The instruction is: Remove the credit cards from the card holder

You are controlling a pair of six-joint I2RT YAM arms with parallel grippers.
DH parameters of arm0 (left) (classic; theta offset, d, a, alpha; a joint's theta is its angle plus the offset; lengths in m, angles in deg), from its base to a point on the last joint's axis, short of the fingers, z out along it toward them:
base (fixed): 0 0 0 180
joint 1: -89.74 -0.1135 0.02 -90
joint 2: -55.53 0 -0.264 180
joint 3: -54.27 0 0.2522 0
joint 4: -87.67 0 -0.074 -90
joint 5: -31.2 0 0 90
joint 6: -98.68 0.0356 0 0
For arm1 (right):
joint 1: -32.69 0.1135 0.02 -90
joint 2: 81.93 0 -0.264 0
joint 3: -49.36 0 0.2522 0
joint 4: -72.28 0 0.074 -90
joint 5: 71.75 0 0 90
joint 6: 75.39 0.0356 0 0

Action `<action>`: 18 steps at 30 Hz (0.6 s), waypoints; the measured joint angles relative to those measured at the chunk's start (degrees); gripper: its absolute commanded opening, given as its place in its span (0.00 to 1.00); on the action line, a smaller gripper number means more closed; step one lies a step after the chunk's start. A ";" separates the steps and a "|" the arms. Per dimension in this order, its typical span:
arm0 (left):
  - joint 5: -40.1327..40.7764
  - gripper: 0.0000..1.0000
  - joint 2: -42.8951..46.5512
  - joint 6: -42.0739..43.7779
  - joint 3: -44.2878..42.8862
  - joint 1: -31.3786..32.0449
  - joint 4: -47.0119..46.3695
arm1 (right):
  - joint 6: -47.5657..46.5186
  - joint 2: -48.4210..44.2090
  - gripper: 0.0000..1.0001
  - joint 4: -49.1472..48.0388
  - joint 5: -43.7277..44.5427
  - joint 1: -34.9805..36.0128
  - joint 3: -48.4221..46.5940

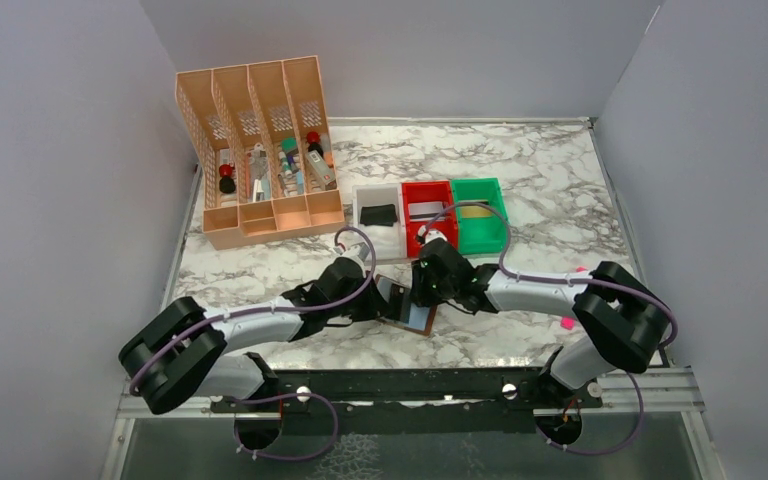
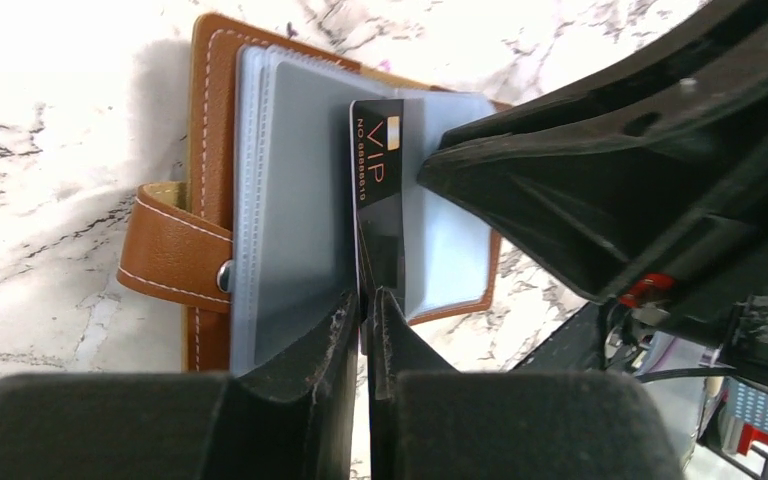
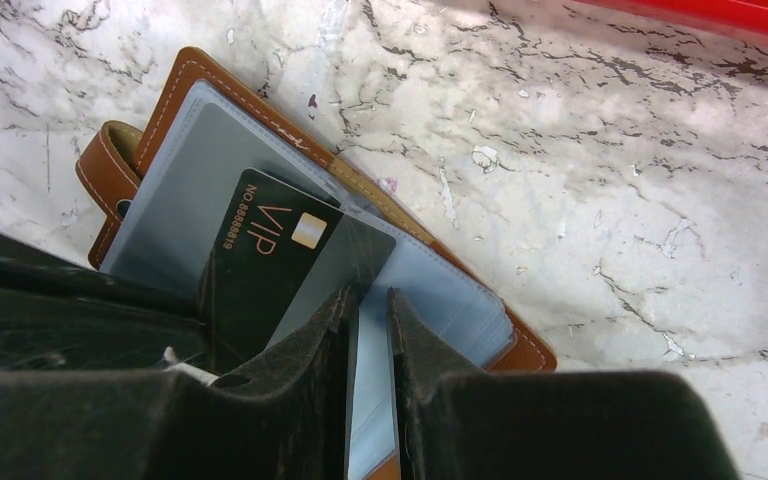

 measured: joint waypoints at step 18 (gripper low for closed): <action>-3.52 0.11 -6.23 0.85 -2.16 -0.24 -2.62 | 0.70 -0.68 0.23 -2.58 -0.76 -0.07 1.75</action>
